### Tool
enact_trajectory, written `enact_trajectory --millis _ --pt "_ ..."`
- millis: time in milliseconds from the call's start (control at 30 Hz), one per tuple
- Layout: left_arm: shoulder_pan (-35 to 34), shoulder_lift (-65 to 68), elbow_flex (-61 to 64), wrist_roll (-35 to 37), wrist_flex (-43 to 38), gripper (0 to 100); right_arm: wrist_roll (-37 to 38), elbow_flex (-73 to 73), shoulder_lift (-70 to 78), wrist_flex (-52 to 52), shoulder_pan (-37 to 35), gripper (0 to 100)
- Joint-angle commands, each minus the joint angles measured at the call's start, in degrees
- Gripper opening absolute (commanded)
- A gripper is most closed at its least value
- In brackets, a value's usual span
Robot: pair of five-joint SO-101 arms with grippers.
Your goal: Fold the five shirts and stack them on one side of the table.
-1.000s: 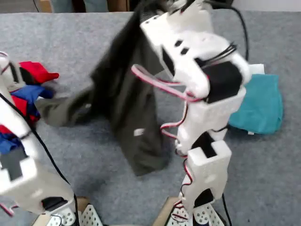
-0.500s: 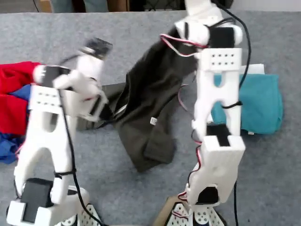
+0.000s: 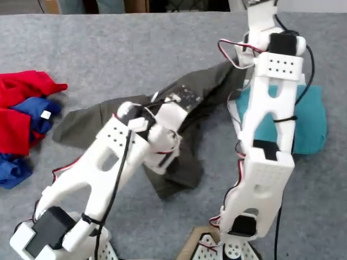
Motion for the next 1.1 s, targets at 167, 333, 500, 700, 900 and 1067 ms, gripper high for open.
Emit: enact_trajectory --millis 167,333,500,700,900,1067 --pt "1.54 -1.58 12.00 14.51 -16.79 27 0.44 -0.66 1.89 -1.67 1.67 1.5" --pt "1.80 -1.58 16.13 19.16 -20.75 27 0.35 -0.66 2.15 -2.90 1.67 1.5" --pt "6.37 -1.58 18.24 19.96 -21.89 27 0.44 -0.66 2.24 -2.99 1.67 1.5" --pt "11.12 -0.26 19.03 19.87 -26.02 20 0.35 -0.57 2.24 -2.99 1.58 1.5" --pt "6.99 7.91 15.52 19.96 -26.20 21 0.53 -0.57 2.24 -2.90 1.58 1.5" --pt "5.14 10.11 10.68 19.78 -20.66 21 0.53 -0.57 2.24 -2.90 1.67 1.5"
